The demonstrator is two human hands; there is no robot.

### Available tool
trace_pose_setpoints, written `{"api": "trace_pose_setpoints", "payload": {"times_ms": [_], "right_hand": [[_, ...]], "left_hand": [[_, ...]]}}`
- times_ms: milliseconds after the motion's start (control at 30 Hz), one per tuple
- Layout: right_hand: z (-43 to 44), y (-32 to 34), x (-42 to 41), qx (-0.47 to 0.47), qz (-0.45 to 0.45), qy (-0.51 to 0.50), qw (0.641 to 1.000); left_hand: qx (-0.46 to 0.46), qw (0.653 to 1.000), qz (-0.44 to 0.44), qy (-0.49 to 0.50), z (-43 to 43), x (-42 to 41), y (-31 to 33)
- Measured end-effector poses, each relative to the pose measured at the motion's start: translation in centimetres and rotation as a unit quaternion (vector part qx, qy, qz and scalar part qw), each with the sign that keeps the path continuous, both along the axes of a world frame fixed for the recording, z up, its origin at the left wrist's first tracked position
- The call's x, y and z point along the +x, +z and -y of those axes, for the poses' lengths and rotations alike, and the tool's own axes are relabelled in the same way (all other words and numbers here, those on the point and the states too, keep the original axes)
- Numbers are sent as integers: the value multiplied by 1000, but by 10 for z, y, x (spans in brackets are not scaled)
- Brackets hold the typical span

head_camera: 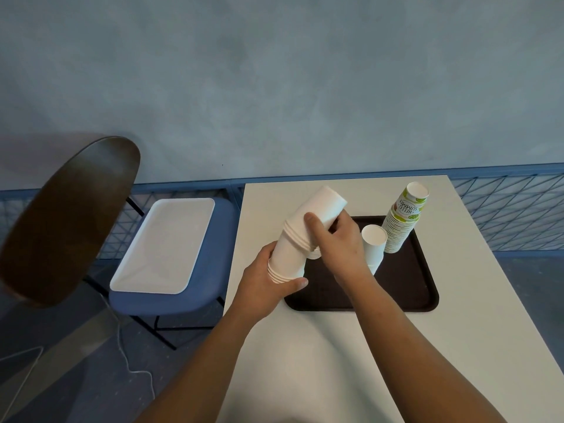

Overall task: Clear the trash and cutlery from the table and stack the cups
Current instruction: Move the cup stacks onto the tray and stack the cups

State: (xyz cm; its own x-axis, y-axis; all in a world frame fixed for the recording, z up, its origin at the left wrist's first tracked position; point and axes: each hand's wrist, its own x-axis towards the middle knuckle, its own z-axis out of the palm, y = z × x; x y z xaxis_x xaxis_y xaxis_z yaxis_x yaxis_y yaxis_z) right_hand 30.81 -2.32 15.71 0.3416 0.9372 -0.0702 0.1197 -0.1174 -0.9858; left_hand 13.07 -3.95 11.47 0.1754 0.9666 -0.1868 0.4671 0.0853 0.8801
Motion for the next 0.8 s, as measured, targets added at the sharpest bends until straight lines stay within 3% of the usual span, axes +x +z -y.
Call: {"api": "trace_pose_setpoints", "payload": {"times_ms": [100,233,300,400,567,800], "right_hand": [[-15,-5,3,-19,-210,-48,976],[-39,-9,11,-36,-321,-124,938],[-52,-13,15,-40,-279,-180,942],[-75,-22,19,-51,-125,-221,966],[-92,-51,9,-53,124,-156,978],[-98,-104,-3,-152,188,-29,970]], "left_hand": [[-6,1000,3,8,-1,-4,-3],[-14,1000,24,15,-7,-7,-3],[-13,999,32,19,-11,-9,-2],[-14,998,48,29,-17,-10,-2],[-17,996,74,42,-27,-14,-3],[-14,995,86,38,-37,-19,-6]]}}
